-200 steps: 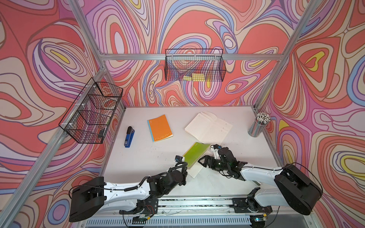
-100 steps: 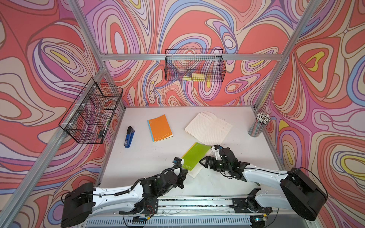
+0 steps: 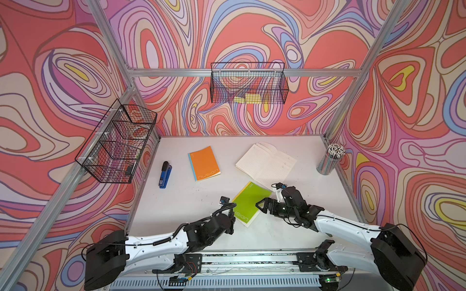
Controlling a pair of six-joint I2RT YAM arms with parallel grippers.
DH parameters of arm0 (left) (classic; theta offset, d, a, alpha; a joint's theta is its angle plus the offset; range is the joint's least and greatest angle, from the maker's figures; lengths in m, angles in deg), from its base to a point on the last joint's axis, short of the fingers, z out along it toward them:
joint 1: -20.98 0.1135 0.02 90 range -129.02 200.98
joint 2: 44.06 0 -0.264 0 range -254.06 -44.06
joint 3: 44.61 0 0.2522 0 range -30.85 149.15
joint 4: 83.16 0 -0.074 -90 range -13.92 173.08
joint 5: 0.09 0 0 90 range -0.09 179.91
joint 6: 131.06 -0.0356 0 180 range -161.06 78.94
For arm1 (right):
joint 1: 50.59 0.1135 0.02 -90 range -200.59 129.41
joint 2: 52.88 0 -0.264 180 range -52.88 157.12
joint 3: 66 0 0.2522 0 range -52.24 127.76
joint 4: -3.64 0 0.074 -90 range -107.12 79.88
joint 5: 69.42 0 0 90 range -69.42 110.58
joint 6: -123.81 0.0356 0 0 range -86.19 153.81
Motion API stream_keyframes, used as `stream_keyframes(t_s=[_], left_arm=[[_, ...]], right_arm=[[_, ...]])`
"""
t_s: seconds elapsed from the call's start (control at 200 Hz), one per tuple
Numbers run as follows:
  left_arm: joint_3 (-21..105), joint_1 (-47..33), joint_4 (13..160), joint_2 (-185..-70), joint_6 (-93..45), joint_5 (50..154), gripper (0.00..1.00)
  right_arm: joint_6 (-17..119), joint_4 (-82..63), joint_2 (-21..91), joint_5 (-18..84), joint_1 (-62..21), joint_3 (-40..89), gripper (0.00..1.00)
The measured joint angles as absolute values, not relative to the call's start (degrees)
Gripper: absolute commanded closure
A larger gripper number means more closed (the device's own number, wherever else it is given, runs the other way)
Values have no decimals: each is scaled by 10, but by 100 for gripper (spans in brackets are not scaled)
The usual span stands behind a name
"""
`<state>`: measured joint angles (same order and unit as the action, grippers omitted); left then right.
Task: Close the notebook
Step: Close the notebook at the center of the board.
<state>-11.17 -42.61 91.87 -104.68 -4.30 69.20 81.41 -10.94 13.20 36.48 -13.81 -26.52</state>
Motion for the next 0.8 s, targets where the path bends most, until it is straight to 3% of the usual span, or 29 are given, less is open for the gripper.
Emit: stream_keyframes(t_s=[0.416, 0.801], left_arm=[[18, -374, 986, -1286, -64, 830, 100], [40, -360, 966, -1307, -55, 857, 100]], right_arm=[[801, -148, 134, 349, -138, -214, 2], [799, -81, 261, 355, -138, -173, 2]])
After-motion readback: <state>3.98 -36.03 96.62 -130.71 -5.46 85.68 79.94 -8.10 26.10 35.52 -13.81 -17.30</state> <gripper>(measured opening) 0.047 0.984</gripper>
